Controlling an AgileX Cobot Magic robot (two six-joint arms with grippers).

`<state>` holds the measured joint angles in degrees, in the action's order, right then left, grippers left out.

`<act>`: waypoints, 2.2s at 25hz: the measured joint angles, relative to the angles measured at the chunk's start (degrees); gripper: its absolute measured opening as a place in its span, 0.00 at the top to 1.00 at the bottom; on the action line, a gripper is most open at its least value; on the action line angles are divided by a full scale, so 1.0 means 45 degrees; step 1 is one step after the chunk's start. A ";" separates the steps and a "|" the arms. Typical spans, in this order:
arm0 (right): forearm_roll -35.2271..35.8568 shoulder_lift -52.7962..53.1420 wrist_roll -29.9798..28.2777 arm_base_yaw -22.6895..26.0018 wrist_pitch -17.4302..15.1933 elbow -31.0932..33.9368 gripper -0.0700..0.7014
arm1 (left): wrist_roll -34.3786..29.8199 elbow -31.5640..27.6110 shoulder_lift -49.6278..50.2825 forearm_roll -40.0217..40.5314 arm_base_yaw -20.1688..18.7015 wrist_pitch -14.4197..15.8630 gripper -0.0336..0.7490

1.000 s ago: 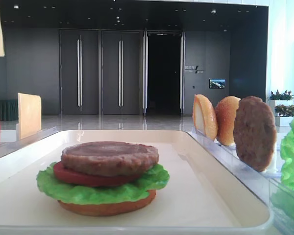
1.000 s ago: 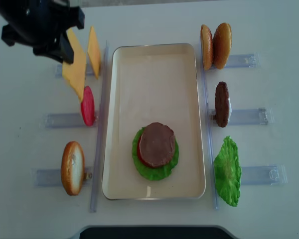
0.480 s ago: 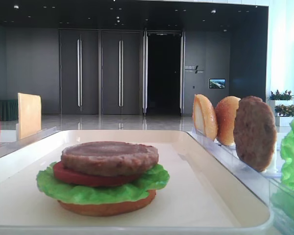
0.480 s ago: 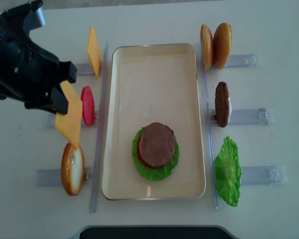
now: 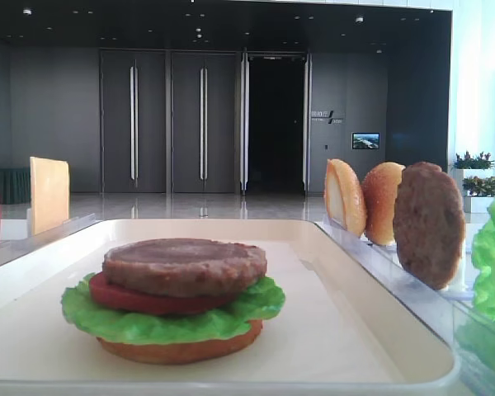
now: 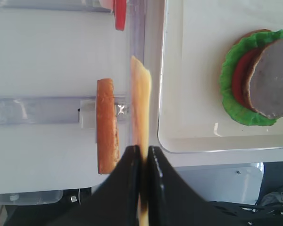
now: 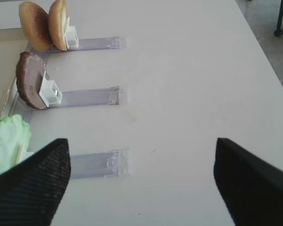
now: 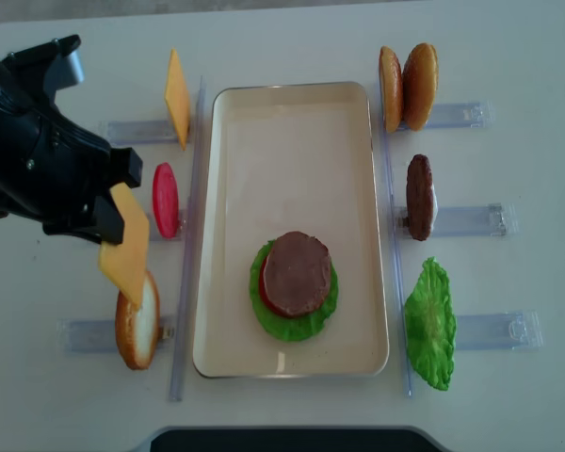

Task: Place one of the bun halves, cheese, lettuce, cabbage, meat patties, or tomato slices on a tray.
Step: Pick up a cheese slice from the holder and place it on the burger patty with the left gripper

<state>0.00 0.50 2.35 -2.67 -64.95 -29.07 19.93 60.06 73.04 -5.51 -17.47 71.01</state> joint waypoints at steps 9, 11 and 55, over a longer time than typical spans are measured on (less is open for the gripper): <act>0.0000 0.0000 0.0000 0.0000 0.0000 0.0000 0.15 | -0.2259 -0.0058 0.1016 -0.3025 0.0000 -0.1412 0.93; 0.0000 0.0000 0.0000 0.0000 0.0000 0.0000 0.15 | -0.3189 -0.0058 0.1385 -0.4121 0.0000 -0.1776 0.93; 0.0000 0.0000 0.0000 0.0000 0.0000 0.0000 0.15 | -1.1004 -0.0058 0.6463 -1.2404 -0.1139 -0.2639 0.93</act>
<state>0.00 0.50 2.35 -2.67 -64.95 -29.07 -29.58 59.80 102.12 -61.33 -22.59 59.13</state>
